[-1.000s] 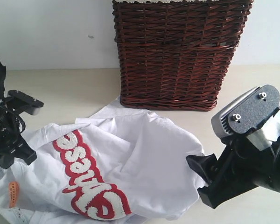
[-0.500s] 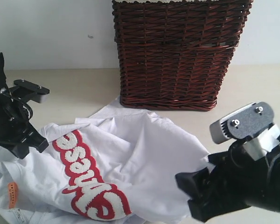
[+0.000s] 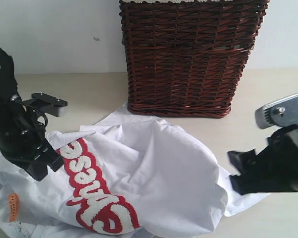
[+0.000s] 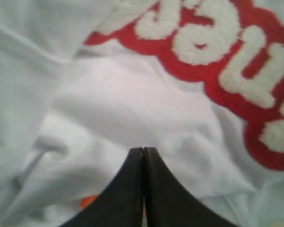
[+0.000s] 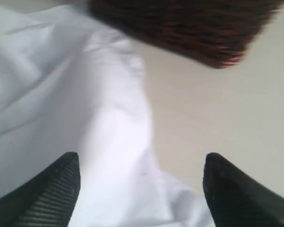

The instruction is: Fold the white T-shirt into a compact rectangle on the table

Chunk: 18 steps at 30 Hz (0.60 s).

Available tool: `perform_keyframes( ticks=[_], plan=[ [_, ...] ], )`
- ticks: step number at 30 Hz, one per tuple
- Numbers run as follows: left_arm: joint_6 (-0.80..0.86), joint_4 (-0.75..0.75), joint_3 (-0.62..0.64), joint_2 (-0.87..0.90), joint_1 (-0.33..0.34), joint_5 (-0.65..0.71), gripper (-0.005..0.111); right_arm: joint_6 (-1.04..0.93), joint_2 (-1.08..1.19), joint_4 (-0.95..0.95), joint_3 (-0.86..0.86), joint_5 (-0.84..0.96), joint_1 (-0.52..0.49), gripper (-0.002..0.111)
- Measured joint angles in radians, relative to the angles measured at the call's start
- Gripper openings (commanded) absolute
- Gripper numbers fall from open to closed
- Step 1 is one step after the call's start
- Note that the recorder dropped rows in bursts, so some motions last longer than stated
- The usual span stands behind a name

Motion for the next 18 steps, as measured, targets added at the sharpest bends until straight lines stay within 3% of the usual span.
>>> perform_keyframes(
  ticks=[4,8,9,12,18],
  plan=[
    [0.028,-0.026,0.000,0.000,-0.095,0.023,0.000,0.019,-0.026,0.004,-0.004,-0.197,0.000,0.047],
    [0.027,-0.042,0.010,0.007,-0.213,-0.006,0.000,0.014,-0.032,0.006,-0.008,-0.210,0.000,0.005],
    [0.021,-0.047,0.021,0.018,-0.236,-0.019,0.000,0.002,-0.032,0.006,-0.008,-0.197,0.000,0.000],
    [0.002,-0.047,0.051,0.077,-0.269,-0.032,0.000,-0.018,-0.032,0.008,-0.008,-0.177,0.000,0.000],
    [-0.107,0.010,0.066,0.161,-0.276,-0.003,0.000,-0.027,-0.032,0.008,-0.008,-0.171,0.000,0.000]
  ],
)
